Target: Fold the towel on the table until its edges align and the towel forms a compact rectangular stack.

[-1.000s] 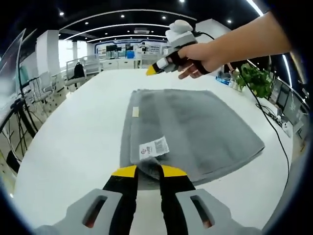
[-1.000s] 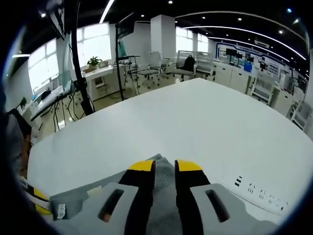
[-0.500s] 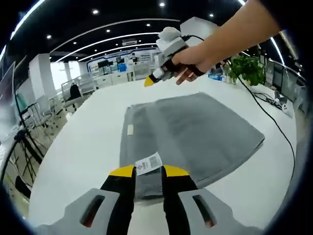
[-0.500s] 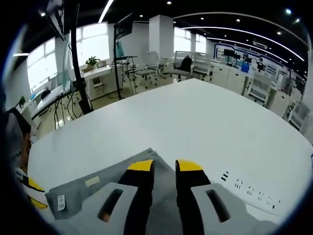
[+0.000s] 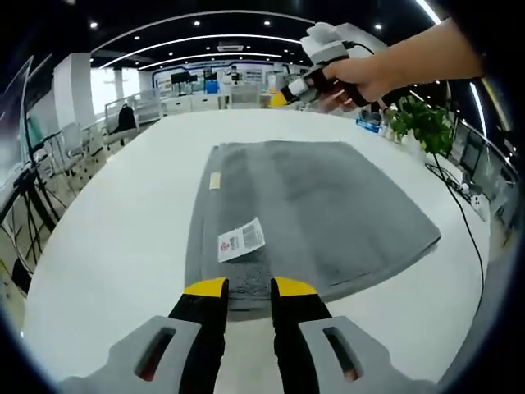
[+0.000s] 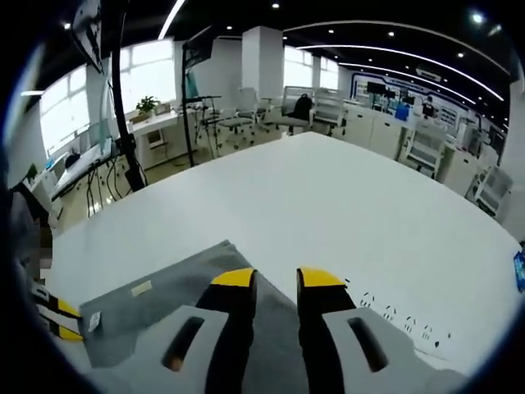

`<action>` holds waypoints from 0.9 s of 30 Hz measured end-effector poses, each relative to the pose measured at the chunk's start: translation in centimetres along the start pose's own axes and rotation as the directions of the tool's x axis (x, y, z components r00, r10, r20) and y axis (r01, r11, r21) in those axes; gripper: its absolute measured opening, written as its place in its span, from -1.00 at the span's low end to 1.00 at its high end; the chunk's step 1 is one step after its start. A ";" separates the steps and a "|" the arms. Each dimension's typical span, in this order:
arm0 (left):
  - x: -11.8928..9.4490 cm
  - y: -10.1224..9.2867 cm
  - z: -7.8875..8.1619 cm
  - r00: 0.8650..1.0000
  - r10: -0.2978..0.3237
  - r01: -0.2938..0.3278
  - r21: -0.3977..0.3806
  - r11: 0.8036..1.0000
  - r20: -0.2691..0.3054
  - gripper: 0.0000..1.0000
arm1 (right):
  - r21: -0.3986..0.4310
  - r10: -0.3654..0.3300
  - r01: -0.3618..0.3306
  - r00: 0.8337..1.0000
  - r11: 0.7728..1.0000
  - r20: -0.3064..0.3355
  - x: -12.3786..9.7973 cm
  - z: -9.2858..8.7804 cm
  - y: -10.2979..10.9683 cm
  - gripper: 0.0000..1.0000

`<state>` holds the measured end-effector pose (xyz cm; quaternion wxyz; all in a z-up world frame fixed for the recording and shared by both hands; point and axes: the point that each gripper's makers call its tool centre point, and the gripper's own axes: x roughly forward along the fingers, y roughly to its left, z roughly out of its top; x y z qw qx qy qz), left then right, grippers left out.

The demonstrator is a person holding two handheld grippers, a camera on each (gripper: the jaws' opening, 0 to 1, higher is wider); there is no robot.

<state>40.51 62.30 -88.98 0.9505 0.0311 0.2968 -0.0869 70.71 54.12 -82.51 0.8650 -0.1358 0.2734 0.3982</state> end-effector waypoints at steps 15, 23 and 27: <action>0.5 -6.8 4.9 0.988 -0.126 0.119 0.085 0.989 0.085 -0.40 | 0.006 -0.017 0.018 0.998 1.000 -0.068 -2.4 -2.4 -3.0 -0.34; 0.2 -10.7 7.2 0.975 -0.188 0.171 0.137 0.976 0.118 -0.20 | 0.058 -0.034 0.038 0.996 0.998 -0.078 -4.5 -3.6 -5.6 -0.29; 0.0 -12.3 7.6 0.971 -0.212 0.195 0.142 0.970 0.112 -0.04 | 0.060 -0.048 0.054 0.995 0.997 -0.091 -5.4 -4.7 -6.7 -0.29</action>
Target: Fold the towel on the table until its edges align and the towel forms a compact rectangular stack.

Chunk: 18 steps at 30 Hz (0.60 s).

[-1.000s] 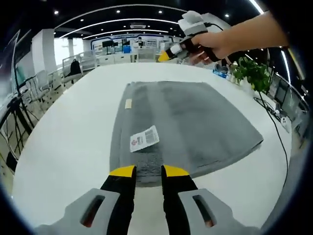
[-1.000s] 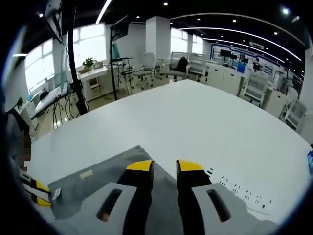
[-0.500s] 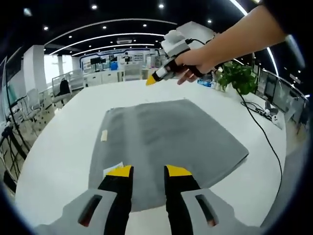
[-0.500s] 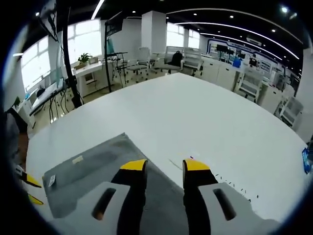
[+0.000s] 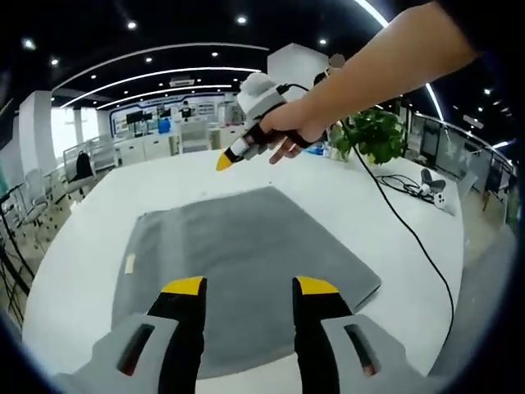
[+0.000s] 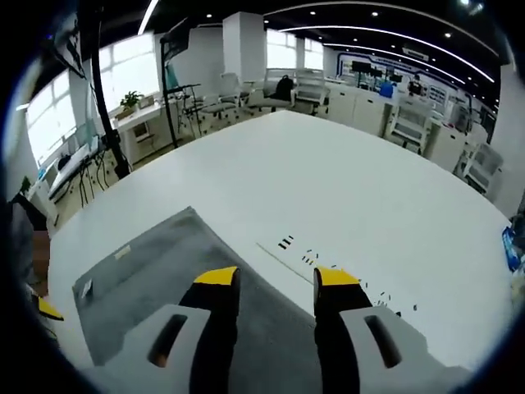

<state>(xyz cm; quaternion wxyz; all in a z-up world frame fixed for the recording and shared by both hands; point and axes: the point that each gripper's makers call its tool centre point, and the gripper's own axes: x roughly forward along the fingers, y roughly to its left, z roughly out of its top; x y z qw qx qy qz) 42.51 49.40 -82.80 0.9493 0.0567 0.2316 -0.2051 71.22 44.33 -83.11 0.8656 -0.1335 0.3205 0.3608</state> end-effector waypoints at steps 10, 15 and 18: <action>0.8 -3.2 1.5 0.999 -0.046 0.046 0.005 0.999 -0.001 0.19 | 0.019 -0.025 0.026 1.000 0.999 -0.018 -1.6 -2.3 -2.3 -0.30; 1.3 -4.8 1.6 0.997 -0.076 0.076 0.036 0.996 -0.009 0.22 | 0.027 -0.031 0.032 0.999 0.999 -0.032 -2.0 -3.3 -3.3 -0.32; 1.8 -5.8 1.9 0.995 -0.103 0.103 0.034 0.994 -0.012 0.22 | 0.036 -0.041 0.042 0.998 0.998 -0.037 -2.6 -4.1 -4.0 -0.33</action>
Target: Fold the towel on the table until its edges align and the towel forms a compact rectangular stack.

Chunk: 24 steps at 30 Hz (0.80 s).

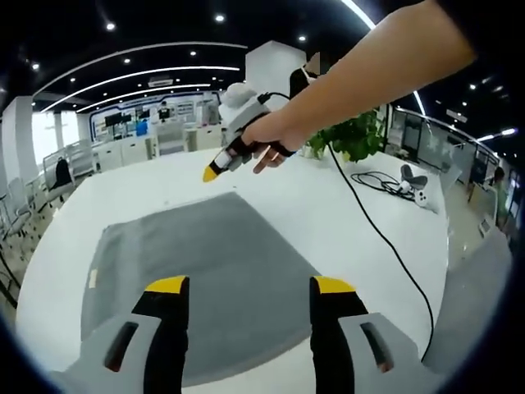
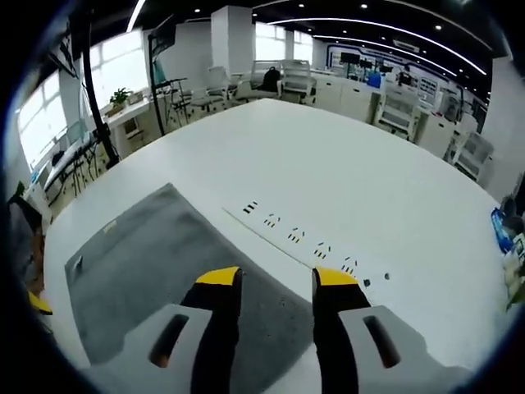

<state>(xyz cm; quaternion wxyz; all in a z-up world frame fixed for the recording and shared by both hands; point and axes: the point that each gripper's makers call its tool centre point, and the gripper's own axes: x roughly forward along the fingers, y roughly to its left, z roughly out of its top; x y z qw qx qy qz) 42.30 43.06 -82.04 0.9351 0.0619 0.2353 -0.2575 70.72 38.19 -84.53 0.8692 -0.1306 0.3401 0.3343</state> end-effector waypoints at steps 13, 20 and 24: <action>1.3 -3.5 0.1 0.998 -0.059 0.060 0.038 0.997 -0.022 0.23 | 0.041 -0.010 0.012 0.999 0.999 -0.038 -0.7 -3.2 -1.6 -0.41; 2.1 -5.1 -0.8 0.993 -0.104 0.106 0.034 0.994 -0.055 0.21 | 0.055 -0.010 0.013 0.999 0.998 -0.052 0.3 -3.9 -2.6 -0.41; 2.7 -7.0 -1.9 0.987 -0.139 0.143 0.034 0.989 -0.084 0.14 | 0.067 -0.010 0.014 0.998 0.998 -0.059 0.4 -4.5 -2.7 -0.42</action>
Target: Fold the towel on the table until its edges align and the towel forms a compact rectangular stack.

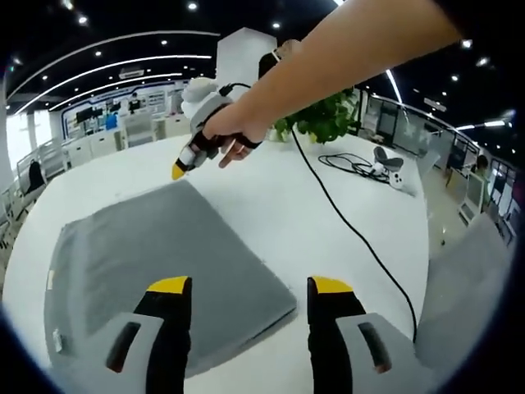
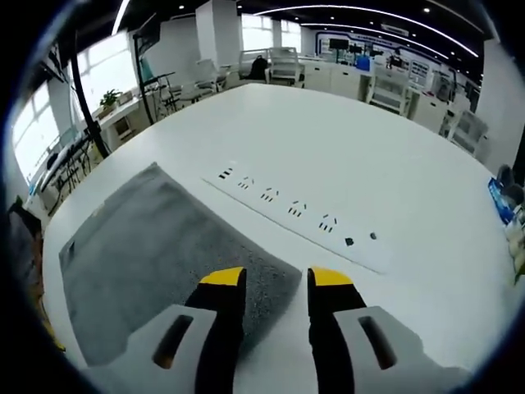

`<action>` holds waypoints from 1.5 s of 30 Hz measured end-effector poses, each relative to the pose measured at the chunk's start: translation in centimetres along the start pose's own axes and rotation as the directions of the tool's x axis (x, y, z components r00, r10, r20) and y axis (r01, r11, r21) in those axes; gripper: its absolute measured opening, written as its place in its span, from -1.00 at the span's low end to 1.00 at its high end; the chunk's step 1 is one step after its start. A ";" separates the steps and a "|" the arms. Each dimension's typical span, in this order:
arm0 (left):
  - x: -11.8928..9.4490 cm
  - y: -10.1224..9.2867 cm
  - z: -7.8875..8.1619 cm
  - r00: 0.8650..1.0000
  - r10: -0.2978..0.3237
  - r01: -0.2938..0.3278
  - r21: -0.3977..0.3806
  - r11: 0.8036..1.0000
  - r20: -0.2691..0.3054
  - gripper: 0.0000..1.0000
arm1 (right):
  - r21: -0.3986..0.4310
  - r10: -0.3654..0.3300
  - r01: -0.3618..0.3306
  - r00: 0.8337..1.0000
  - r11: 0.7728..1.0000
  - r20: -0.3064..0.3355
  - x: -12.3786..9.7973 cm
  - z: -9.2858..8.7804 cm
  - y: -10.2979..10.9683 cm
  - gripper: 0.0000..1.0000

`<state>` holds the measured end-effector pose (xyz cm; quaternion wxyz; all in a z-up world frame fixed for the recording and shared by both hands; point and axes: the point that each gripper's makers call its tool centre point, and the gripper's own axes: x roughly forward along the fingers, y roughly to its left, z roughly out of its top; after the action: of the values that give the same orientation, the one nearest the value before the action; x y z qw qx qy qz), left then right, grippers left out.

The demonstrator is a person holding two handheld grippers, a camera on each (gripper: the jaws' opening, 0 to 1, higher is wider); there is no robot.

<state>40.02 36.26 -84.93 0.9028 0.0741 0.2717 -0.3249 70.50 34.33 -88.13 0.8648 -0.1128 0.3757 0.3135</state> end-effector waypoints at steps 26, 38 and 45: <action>4.7 -3.6 -4.2 0.979 -0.044 0.073 0.141 0.987 -0.199 -0.57 | 0.048 0.027 -0.027 1.000 0.998 -0.011 1.6 -2.9 -1.0 -0.64; 4.6 -3.9 -4.6 0.976 -0.044 0.069 0.110 0.992 -0.212 -0.95 | -0.001 0.074 -0.074 0.996 0.997 -0.047 1.2 -3.9 -0.7 -0.98; 4.5 -6.2 -4.6 0.974 -0.089 0.103 0.055 0.993 -0.210 -0.96 | 0.024 0.073 -0.071 0.993 0.997 -0.096 -0.8 -5.9 -1.5 -1.00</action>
<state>37.00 30.37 -90.94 0.8499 0.1241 0.3567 -0.3674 67.65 30.25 -91.68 0.8348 -0.1055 0.4243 0.3345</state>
